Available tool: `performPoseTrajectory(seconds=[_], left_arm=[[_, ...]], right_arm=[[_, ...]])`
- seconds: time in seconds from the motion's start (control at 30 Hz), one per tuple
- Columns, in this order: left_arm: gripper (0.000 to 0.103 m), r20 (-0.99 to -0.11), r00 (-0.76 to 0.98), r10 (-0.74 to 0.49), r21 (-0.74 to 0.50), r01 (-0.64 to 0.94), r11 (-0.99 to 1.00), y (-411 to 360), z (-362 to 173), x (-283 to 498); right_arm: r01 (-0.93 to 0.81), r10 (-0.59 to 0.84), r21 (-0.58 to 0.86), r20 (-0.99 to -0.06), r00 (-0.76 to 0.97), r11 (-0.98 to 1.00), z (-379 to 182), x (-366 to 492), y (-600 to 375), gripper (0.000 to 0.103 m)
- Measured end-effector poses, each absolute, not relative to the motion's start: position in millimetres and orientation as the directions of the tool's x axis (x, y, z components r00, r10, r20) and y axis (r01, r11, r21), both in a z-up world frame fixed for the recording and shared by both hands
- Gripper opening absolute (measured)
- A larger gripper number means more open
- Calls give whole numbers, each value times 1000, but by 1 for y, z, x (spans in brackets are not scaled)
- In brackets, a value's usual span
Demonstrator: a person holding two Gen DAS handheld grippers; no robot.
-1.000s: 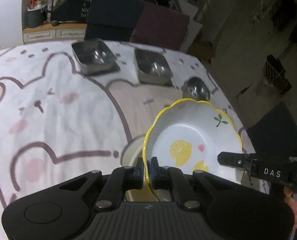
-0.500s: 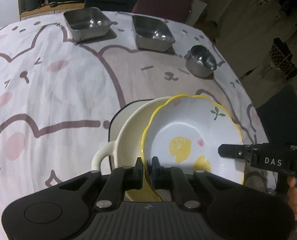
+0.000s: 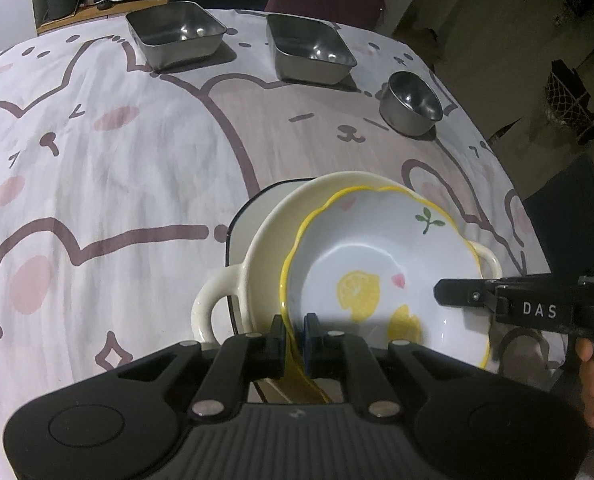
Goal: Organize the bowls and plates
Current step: 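Lower the lemon bowl into the cream bowl with both grippers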
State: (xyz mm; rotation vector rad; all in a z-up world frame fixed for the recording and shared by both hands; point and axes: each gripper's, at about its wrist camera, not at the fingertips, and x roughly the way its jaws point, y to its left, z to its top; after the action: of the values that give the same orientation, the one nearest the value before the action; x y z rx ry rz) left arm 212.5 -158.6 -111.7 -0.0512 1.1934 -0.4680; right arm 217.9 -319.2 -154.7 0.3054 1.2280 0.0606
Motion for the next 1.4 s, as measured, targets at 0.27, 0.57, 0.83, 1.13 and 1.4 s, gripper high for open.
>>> performPoseTrajectory(seconds=[0.27,0.57,0.83,1.13,1.4], left_arm=[[9,-883,291,-369,-269,332,904,-160,-111,211],[10,-884,301,-358,-242,360,901,-164,-110,210],[10,-882,304,-359,-240,366,899,-164,-111,211],[10,-882,307,-358,-234,374,897,-165,-110,211],[11,-883,301,-361,-238,377,895,-165,-110,212]], right_arm=[[113,205,254,-922,330,961,-157,222,-316,11],[111,188,234,-928,321,966,-160,223,-315,13],[98,175,216,-931,322,971,-160,225,-314,14],[92,166,206,-932,322,974,-160,225,-312,14],[93,161,201,-933,323,975,-161,227,-312,15]])
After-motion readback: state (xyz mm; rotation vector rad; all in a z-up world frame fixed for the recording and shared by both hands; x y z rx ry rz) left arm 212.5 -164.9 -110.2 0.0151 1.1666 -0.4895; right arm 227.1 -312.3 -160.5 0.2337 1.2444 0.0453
